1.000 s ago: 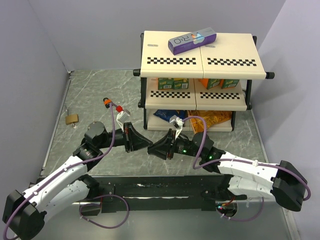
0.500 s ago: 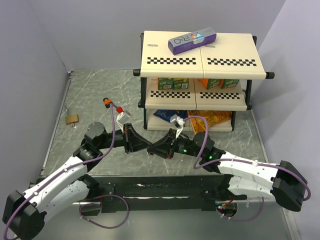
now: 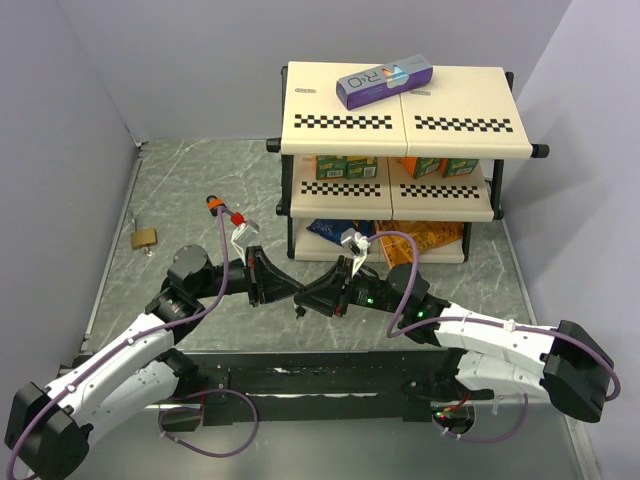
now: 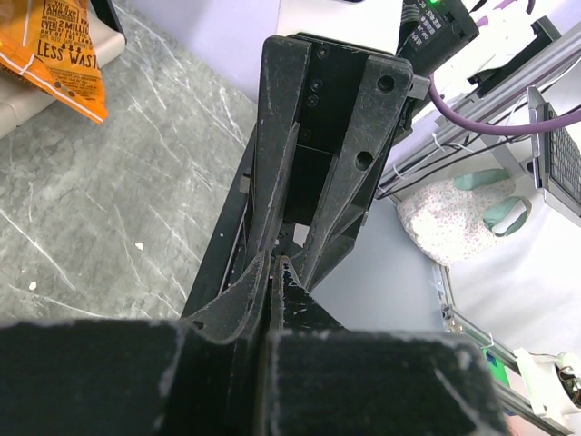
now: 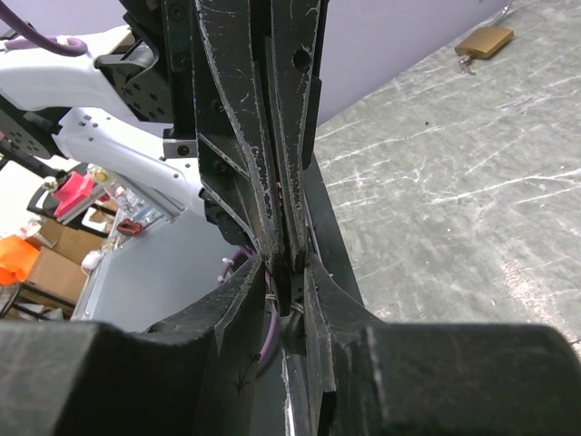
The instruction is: Unlock with the key
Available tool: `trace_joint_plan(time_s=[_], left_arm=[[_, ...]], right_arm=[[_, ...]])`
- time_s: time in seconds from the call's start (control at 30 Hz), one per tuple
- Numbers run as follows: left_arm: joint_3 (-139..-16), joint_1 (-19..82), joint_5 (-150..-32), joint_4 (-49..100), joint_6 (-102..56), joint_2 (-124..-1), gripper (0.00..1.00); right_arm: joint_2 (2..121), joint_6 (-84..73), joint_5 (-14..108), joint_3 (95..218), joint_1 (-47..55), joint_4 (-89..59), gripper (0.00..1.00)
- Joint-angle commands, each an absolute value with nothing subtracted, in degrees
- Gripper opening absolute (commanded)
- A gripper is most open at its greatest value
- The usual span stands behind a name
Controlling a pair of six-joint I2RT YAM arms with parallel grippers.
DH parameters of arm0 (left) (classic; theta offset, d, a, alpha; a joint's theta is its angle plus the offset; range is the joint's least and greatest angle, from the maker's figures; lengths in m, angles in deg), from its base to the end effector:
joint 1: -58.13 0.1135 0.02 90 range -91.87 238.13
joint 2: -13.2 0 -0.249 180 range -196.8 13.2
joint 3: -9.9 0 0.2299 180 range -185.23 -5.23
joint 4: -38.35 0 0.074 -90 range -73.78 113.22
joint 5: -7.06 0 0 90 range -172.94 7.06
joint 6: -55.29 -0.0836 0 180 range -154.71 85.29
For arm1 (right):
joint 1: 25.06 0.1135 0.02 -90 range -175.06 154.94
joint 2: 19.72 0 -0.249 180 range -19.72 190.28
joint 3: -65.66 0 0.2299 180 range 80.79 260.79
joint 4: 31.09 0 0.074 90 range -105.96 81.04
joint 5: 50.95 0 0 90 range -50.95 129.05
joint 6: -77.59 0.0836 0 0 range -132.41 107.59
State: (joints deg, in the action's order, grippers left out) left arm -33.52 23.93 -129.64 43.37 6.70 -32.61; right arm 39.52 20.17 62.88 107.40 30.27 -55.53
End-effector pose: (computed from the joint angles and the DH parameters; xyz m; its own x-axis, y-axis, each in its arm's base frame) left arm 0.1373 -0.1669 0.2885 -0.6242 -0.1242 -0.7713 0.7652 0.1019 -0.6357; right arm 0.1209 0.2341 0.2765 -0.4700 0.1863 -0.8628 -0.8632 0.1070 0.4934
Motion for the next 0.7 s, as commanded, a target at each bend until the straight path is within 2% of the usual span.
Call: trace_joint_plan(time_s=[0.0,0.4,0.67], left_arm=[[-33.6,23.9,-129.2,48.0,7.4,-32.2,0.01],[-33.6,23.9,-129.1,47.9,7.4,-32.2,0.01],[-33.7,23.9,-129.1,47.4,7.0,-32.3,0.01]], right_arm=[[40.3,20.5,64.3,108.5,30.3,-57.6,0.30],[40.7,20.5,64.4,108.3,30.1,-57.8,0.33],[39.4,20.3,63.2,107.6,30.2,-58.0,0.09]])
